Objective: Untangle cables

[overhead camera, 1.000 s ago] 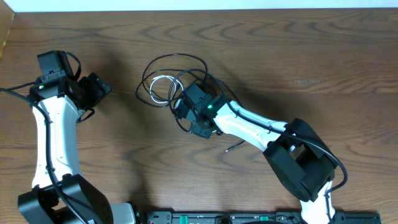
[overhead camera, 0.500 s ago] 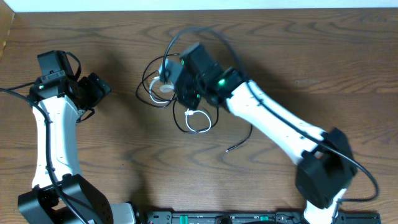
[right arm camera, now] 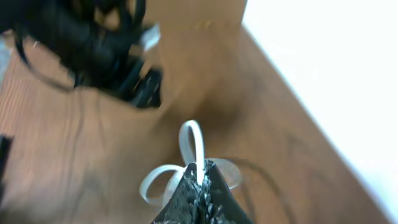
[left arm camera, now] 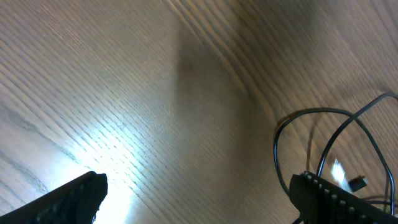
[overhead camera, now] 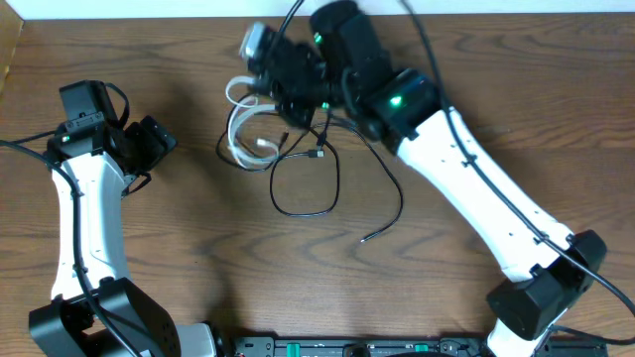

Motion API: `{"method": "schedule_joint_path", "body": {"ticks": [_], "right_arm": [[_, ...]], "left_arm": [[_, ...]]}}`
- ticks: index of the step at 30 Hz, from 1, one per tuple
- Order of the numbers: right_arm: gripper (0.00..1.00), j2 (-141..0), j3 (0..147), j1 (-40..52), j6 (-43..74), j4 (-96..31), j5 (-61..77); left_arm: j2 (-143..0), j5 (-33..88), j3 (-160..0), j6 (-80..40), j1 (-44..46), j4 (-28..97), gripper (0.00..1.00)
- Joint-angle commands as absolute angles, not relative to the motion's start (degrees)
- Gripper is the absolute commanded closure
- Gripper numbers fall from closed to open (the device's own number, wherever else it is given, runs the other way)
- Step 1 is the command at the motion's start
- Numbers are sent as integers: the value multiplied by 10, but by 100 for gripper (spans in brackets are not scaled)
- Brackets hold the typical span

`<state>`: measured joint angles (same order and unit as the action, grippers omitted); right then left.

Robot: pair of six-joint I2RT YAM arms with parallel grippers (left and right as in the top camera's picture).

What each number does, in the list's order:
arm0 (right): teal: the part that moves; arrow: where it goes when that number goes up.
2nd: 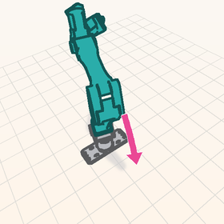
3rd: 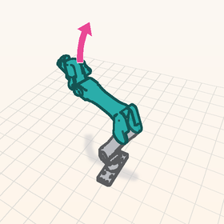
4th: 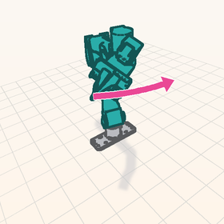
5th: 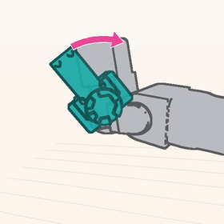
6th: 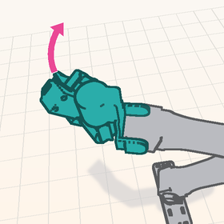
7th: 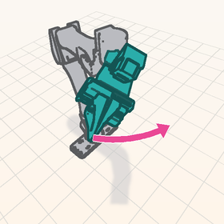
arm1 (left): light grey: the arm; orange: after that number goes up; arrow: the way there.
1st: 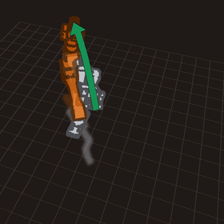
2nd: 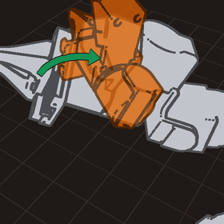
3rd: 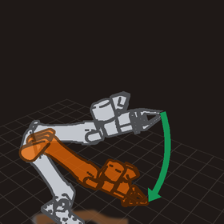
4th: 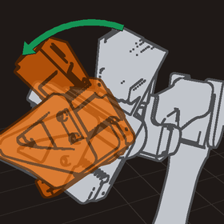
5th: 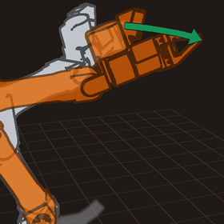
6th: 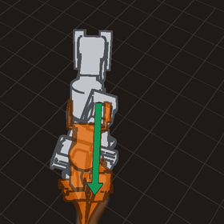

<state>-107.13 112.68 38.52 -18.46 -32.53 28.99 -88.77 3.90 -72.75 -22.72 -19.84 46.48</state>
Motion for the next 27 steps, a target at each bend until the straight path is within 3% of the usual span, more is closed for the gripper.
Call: {"method": "schedule_joint_path", "body": {"ticks": [1, 9, 14, 27], "right_arm": [[99, -1062, 1176, 366, -180, -316, 304], [99, -1061, 1212, 317, -140, -274, 296], [99, -1061, 1212, 280, -98, -273, 218], [99, -1078, 1185, 171, -58, -412, 138]], "left_arm": [[-891, 29, -724, -230, -199, 467, 2], [-891, 29, -724, -230, -199, 467, 2], [-891, 29, -724, -230, -199, 467, 2], [-891, 29, -724, -230, -199, 467, 2]]}}
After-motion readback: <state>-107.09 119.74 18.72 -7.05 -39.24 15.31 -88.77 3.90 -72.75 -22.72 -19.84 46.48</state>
